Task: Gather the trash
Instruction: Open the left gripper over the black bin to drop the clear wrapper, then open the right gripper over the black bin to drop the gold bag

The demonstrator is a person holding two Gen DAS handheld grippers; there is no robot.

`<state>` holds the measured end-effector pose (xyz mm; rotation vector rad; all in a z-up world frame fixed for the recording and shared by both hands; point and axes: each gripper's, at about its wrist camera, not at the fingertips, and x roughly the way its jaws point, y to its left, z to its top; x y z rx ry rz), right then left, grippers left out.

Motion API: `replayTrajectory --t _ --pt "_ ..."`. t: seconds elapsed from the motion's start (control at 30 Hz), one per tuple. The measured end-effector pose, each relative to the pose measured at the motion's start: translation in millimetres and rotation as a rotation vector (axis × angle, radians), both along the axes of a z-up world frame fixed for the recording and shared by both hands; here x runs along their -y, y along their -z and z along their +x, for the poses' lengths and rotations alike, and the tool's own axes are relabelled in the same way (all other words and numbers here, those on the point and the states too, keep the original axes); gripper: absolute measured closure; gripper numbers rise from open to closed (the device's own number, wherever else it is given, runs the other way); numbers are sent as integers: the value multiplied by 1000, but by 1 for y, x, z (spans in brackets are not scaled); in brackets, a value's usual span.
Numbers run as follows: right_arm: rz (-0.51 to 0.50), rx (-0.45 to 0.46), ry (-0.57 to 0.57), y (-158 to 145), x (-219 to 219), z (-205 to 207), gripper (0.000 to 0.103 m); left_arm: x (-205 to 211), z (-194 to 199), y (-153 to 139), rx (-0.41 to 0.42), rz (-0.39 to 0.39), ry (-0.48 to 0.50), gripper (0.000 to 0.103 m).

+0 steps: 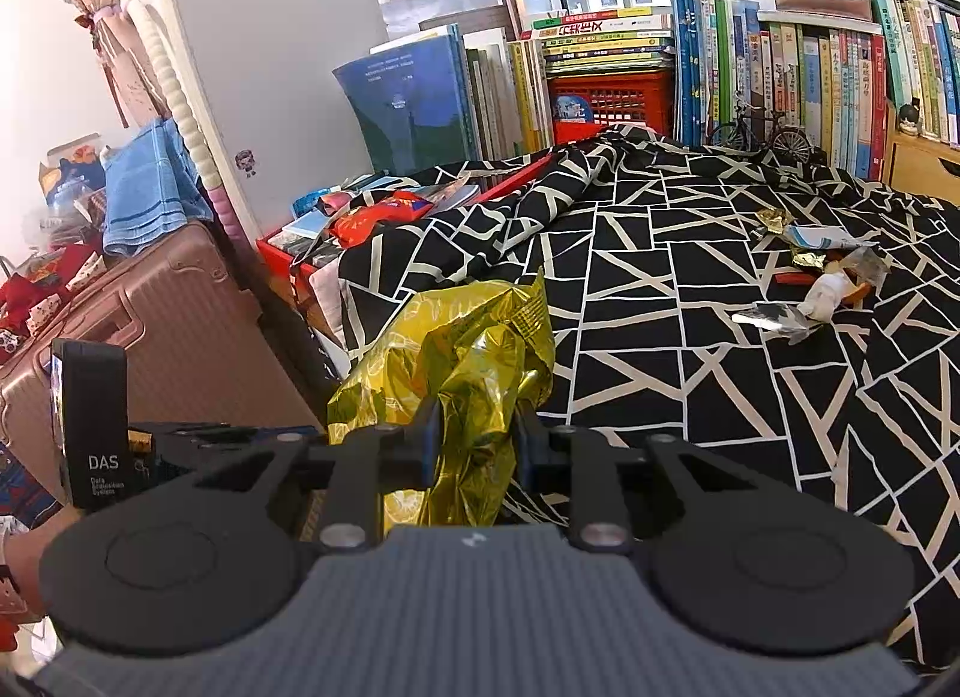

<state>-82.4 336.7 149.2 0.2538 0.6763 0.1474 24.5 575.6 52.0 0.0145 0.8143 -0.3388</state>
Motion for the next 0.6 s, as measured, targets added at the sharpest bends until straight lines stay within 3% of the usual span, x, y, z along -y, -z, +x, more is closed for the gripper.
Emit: replayTrajectory --t 0.17,0.6 --pt "6 -3 -20 2 -5 6 74 -13 -7 -6 15 -13 -32 71" --pt "-43 -34 -144 35 -54 48 73 -64 -28 -6 -16 -18 -142 71"
